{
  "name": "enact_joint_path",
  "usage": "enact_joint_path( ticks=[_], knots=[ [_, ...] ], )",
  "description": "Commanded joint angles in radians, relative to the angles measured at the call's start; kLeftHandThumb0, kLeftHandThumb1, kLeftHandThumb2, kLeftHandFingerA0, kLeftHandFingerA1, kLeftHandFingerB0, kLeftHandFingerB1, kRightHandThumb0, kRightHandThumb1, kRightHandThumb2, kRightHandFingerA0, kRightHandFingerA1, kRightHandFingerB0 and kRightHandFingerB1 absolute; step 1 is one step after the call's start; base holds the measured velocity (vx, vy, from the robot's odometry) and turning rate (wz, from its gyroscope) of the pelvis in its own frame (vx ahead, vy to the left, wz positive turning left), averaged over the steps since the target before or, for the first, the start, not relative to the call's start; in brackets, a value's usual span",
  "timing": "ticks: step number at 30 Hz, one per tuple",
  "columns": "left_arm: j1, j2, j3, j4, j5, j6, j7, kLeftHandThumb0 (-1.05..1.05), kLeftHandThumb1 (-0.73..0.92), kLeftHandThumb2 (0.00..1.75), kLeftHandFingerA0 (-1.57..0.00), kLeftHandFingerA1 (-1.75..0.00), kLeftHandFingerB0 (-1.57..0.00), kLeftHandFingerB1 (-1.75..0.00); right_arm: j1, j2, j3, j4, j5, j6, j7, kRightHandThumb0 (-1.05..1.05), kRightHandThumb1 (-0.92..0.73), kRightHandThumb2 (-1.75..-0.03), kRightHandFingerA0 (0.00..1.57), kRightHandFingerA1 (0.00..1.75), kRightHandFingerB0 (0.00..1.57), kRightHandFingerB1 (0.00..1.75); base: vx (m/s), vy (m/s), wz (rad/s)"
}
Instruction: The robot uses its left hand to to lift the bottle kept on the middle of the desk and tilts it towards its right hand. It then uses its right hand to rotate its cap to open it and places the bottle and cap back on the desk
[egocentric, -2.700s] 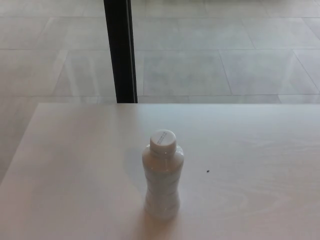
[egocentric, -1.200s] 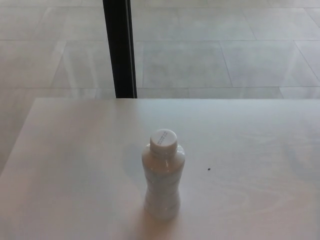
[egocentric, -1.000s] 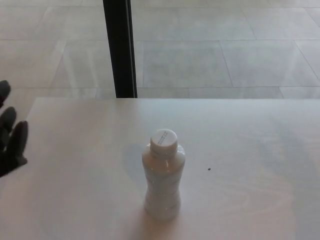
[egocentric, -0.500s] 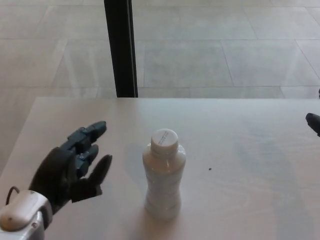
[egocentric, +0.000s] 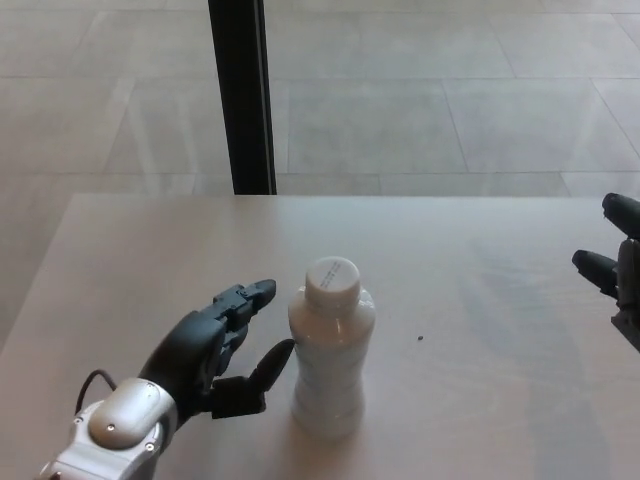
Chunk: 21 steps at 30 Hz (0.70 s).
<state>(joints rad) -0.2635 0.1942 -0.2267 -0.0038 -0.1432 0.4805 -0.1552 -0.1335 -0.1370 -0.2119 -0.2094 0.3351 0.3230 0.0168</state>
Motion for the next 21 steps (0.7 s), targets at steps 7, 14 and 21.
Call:
enact_joint_path(
  ticks=[7,14,21],
  knots=[
    [-0.012,-0.024,-0.042,0.01,0.095,0.033,0.006,-1.05,0.62,1.05,0.0,-0.16,0.0,-0.02,-0.002,0.038,0.016,-0.002,-0.061,-0.014,-0.046,-0.7,-0.79,-0.64,0.35,0.67,0.42,0.36,0.0,0.0,0.0],
    [0.042,-0.061,0.011,0.016,0.052,0.016,0.002,-0.9,0.7,0.64,0.0,0.0,0.0,0.0,0.009,0.056,0.023,-0.001,-0.096,-0.047,-0.052,-0.67,-0.78,-0.63,0.29,0.7,0.41,0.36,0.0,0.0,0.0],
    [0.045,-0.1,0.041,0.028,0.063,-0.022,0.0,-0.92,0.66,0.61,0.0,0.0,0.0,0.0,0.019,0.068,0.033,-0.007,-0.122,-0.05,-0.066,-0.65,-0.75,-0.63,0.26,0.64,0.4,0.34,0.0,0.0,0.0]
  ],
)
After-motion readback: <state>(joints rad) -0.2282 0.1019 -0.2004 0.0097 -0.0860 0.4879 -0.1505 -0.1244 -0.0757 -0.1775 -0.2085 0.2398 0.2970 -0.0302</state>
